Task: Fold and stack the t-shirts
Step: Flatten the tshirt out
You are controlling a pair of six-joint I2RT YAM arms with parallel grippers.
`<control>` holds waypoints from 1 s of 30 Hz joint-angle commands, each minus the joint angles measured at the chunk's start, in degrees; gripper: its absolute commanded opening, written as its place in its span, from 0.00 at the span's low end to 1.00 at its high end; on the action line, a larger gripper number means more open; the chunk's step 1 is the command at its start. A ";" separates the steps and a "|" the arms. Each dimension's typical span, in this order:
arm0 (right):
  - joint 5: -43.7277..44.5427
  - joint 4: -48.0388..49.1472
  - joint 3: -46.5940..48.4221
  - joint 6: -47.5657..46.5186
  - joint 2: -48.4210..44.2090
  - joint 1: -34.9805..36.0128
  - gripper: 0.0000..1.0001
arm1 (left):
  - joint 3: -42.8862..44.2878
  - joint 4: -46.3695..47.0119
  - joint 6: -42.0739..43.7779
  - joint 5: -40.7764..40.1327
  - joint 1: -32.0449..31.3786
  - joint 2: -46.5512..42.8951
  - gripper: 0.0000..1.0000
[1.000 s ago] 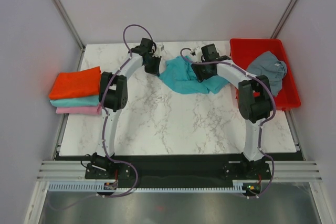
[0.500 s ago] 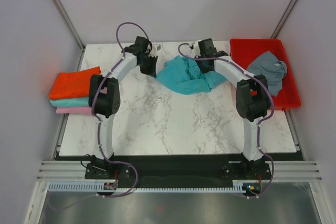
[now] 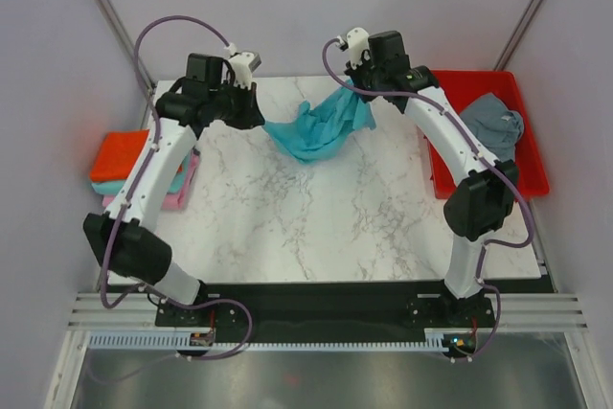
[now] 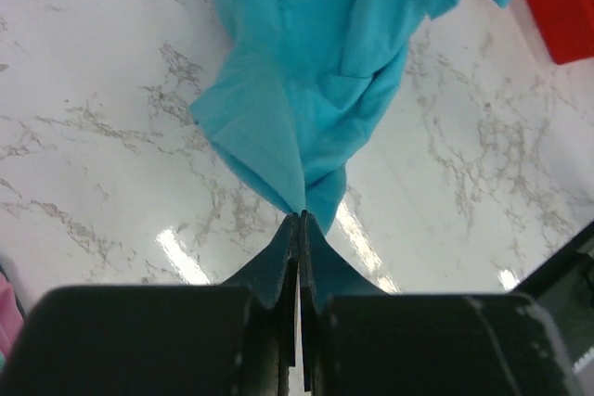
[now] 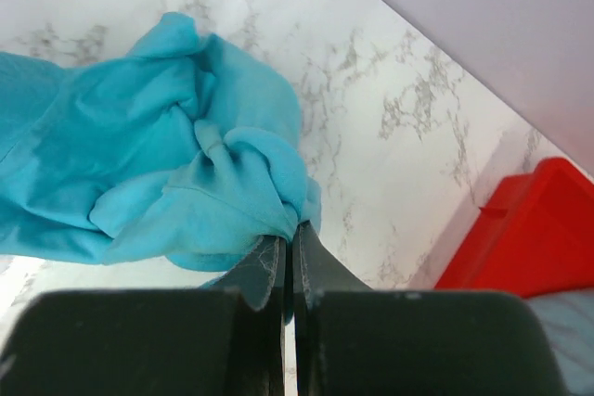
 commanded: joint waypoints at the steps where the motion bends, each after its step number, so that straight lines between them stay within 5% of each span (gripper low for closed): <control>1: -6.64 -2.37 4.07 -1.13 -3.99 0.63 0.01 | -4.21 -2.86 0.63 4.94 -0.05 -9.26 0.02; 9: -14.03 -4.75 5.92 -0.44 -5.32 1.34 0.00 | -15.72 -5.15 -6.22 17.05 -0.14 -27.36 0.02; 14: -12.46 -3.97 -0.99 1.24 -2.95 0.20 0.00 | -28.03 -5.06 -7.54 19.80 -0.05 -32.39 0.02; 15: -11.32 -2.92 -2.15 1.94 -2.33 -0.94 0.00 | -29.35 -4.36 -10.41 23.81 0.04 -32.74 0.22; 16: -10.26 -1.60 -2.60 3.94 -1.54 -1.73 0.00 | -30.67 -4.27 -10.62 24.54 0.21 -32.66 0.65; 19: -2.37 -0.18 -1.55 7.56 3.64 -4.46 0.10 | -27.28 -5.14 -8.00 22.72 0.83 -29.51 0.74; 20: 0.09 0.25 -1.29 7.31 4.87 -4.64 0.23 | -25.78 -5.58 -6.68 21.66 0.83 -28.19 0.77; 21: 7.17 0.95 -1.11 7.13 6.71 -4.73 0.49 | -24.19 -5.50 -4.40 19.39 0.83 -26.52 0.79; 22: 8.89 1.40 -0.67 7.04 7.60 -4.90 0.54 | -20.87 -5.15 -3.51 18.15 0.83 -25.03 0.80; 26: 7.16 3.33 1.01 6.69 6.74 -5.08 0.59 | -13.82 -0.86 2.09 10.94 1.09 -14.94 0.84; 30: -1.44 6.84 -4.70 5.11 3.74 -2.45 0.55 | -8.38 0.04 2.74 0.94 1.27 -5.96 0.74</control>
